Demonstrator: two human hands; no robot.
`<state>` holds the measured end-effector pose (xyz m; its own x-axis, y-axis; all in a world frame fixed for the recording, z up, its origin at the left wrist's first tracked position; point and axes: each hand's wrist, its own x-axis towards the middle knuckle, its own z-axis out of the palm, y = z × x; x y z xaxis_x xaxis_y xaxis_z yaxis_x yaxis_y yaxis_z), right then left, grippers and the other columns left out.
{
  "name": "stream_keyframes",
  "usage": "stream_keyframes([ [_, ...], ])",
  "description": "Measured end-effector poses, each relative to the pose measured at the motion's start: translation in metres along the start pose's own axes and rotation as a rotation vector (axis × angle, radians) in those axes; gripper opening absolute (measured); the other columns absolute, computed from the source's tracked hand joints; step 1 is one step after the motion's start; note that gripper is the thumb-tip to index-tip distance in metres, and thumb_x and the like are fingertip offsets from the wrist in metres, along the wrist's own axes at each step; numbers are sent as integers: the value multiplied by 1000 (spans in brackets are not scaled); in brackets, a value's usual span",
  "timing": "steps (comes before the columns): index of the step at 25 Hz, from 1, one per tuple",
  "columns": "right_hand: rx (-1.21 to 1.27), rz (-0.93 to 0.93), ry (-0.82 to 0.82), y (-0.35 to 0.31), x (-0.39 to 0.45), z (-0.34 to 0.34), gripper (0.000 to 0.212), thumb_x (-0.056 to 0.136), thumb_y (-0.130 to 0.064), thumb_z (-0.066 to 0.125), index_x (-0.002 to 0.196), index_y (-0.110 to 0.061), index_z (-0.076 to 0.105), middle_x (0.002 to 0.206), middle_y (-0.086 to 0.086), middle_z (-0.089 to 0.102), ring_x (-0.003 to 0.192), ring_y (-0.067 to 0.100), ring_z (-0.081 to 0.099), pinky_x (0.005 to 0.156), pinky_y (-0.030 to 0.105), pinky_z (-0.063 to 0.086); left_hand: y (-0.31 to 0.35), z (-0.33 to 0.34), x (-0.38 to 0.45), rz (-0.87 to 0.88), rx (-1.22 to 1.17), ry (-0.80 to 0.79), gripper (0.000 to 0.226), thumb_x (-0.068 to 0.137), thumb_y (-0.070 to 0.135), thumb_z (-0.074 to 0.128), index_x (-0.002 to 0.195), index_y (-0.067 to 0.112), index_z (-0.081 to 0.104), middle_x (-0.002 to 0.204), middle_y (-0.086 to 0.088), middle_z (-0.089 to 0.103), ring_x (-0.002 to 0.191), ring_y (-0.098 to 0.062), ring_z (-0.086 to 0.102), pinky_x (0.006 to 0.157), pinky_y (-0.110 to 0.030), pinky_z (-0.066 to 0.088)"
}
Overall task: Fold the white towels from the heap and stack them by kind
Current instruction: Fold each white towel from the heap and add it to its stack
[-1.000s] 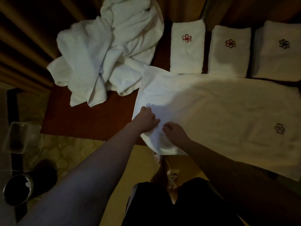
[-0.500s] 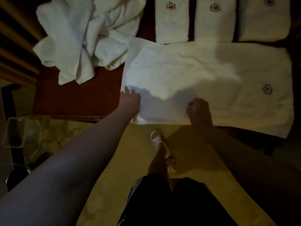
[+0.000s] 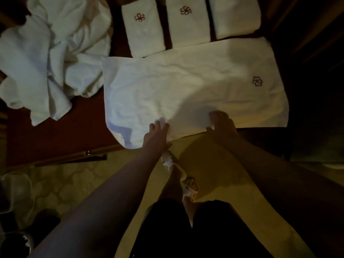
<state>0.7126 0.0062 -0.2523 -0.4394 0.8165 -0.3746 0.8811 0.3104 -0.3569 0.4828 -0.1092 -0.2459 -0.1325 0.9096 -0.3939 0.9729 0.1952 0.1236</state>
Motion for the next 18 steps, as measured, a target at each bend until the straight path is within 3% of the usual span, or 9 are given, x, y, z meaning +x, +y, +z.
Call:
stream_keyframes([
  [3, -10, -81, -69, 9, 2, 6, 70, 91, -31, 55, 149, -6, 25, 158, 17, 13, 147, 30, 9, 115, 43, 21, 2, 6, 3, -63, 36, 18, 85, 71, 34, 79, 139, 16, 32, 134, -14, 36, 118, -32, 39, 65, -39, 52],
  [5, -74, -124, -74, 14, 3, 12, 79, 88, -30, 63, 151, -11, 19, 158, 20, 6, 147, 35, 3, 116, 45, 17, 0, 12, 4, -67, 85, 78, 79, 70, 18, 76, 138, 13, 37, 134, -16, 41, 118, -35, 43, 60, -38, 51],
  [8, -194, -112, -10, 13, 3, 15, 87, 80, -25, 69, 152, -16, 21, 153, 26, 18, 142, 42, 16, 113, 48, 18, -12, 12, 8, -30, 68, 112, 61, 73, 1, 64, 131, 6, 46, 126, -22, 49, 107, -41, 50, 63, -41, 50],
  [11, -267, -169, 31, 14, 6, 14, 96, 71, -26, 78, 150, -11, 25, 146, 32, 29, 137, 47, 25, 111, 54, 21, -26, 8, 5, 75, 22, 108, 40, 77, 2, 62, 116, 3, 54, 126, -27, 52, 110, -46, 53, 75, -46, 52],
  [13, -267, -140, 0, 10, 8, 15, 94, 77, -36, 73, 151, -11, 20, 149, 31, 22, 141, 45, 16, 114, 55, 12, -32, 4, -1, 118, 14, 149, 24, 77, 0, 66, 100, 2, 59, 116, -26, 60, 101, -43, 60, 66, -43, 53],
  [15, -232, -74, 5, 4, 10, 17, 90, 80, -41, 69, 150, -8, 23, 148, 32, 22, 141, 46, 15, 113, 58, 10, -28, -1, -7, 86, -3, 228, 19, 73, -2, 69, 89, 2, 60, 91, -20, 65, 83, -39, 62, 49, -36, 45],
  [18, -218, -106, -8, -2, 8, 23, 59, 80, -15, 65, 133, 3, 47, 133, 42, 40, 127, 57, 36, 101, 67, 30, -18, -11, -15, -29, -47, 326, 19, 78, 1, 63, 97, 1, 60, 85, -16, 61, 85, -36, 55, 47, -31, 33],
])
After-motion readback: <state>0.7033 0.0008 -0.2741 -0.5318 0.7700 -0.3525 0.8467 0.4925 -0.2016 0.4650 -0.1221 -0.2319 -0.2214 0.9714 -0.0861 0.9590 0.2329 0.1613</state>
